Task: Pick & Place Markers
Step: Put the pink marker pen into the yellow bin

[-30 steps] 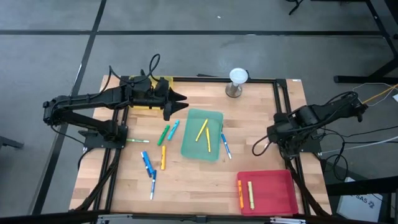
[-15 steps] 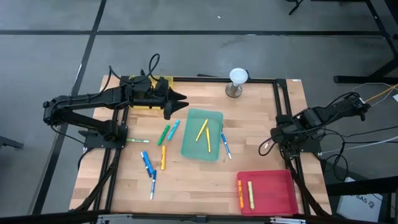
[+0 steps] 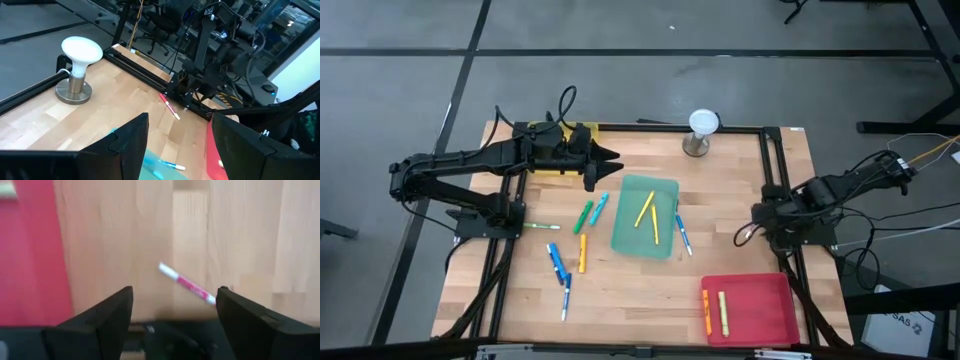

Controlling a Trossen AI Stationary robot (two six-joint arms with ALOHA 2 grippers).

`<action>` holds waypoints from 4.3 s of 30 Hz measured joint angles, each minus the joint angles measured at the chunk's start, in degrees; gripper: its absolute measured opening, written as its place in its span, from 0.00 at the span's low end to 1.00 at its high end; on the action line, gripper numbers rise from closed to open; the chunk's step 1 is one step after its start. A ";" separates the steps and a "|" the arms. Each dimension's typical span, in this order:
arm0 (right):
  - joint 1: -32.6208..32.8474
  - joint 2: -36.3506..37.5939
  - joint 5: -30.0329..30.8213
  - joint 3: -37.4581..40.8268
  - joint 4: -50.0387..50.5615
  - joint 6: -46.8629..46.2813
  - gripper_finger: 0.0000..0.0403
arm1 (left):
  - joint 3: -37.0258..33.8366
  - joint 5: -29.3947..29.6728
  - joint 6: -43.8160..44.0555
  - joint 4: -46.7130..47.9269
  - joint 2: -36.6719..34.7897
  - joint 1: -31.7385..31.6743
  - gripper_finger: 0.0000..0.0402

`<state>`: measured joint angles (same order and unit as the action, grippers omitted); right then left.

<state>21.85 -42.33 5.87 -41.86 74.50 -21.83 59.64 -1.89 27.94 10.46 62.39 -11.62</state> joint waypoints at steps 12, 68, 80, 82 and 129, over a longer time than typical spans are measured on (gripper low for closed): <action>-0.04 -5.23 -0.94 0.01 -8.72 -41.65 0.69 | 0.00 -0.04 0.70 0.00 0.00 0.00 0.53; -6.43 -19.76 -7.39 -0.42 -17.71 -84.80 0.69 | 0.02 -1.18 6.69 0.00 -0.02 0.00 0.53; -5.86 -19.82 -5.57 2.14 -14.21 -87.94 0.69 | 0.02 -1.18 7.34 0.00 -0.02 0.00 0.53; -5.87 -20.26 -5.65 2.99 -14.41 -88.59 0.69 | 0.02 -1.18 7.37 0.00 -0.02 0.00 0.53; -9.27 -34.78 -2.99 10.67 -21.43 -88.37 0.69 | 0.02 -0.66 8.81 0.03 -0.02 0.00 0.53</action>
<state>12.58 -77.11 2.87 -31.19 53.07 -110.19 59.66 -2.55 36.76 10.49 62.37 -11.62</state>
